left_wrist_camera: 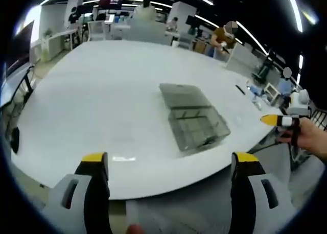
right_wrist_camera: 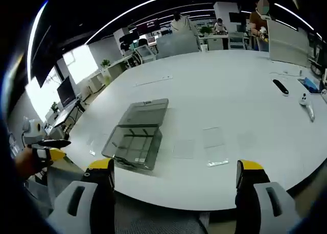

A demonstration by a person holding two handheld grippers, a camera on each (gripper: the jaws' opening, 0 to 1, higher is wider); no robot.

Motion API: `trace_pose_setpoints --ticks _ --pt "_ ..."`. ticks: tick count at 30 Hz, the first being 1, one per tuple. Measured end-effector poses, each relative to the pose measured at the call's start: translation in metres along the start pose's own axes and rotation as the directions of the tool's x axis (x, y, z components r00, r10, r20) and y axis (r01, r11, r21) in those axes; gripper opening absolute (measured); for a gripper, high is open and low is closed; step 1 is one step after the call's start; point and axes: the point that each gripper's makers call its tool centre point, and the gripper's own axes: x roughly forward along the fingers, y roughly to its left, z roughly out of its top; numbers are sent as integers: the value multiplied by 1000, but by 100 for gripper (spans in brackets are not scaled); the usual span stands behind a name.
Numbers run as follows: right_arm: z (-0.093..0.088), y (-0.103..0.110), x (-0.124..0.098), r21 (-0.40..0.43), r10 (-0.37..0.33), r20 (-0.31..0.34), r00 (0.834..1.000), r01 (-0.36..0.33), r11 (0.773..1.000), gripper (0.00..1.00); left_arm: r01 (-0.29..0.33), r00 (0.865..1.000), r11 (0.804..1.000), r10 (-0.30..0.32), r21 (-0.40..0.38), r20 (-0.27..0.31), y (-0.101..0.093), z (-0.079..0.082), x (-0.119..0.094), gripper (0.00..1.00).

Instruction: Insert the divider into the dual guide fixture by aligning both edges with the guide slots and pushing it downward to the bottom, including one-sided entry, uneven engagement, binding, and posture correction.

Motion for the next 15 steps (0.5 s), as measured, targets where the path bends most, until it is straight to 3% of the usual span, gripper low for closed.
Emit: trace_pose_setpoints --ticks 15 --pt "-1 -2 -1 6 -5 2 1000 5 1000 98 -17 1000 1000 17 -7 -5 5 1 -1 99"
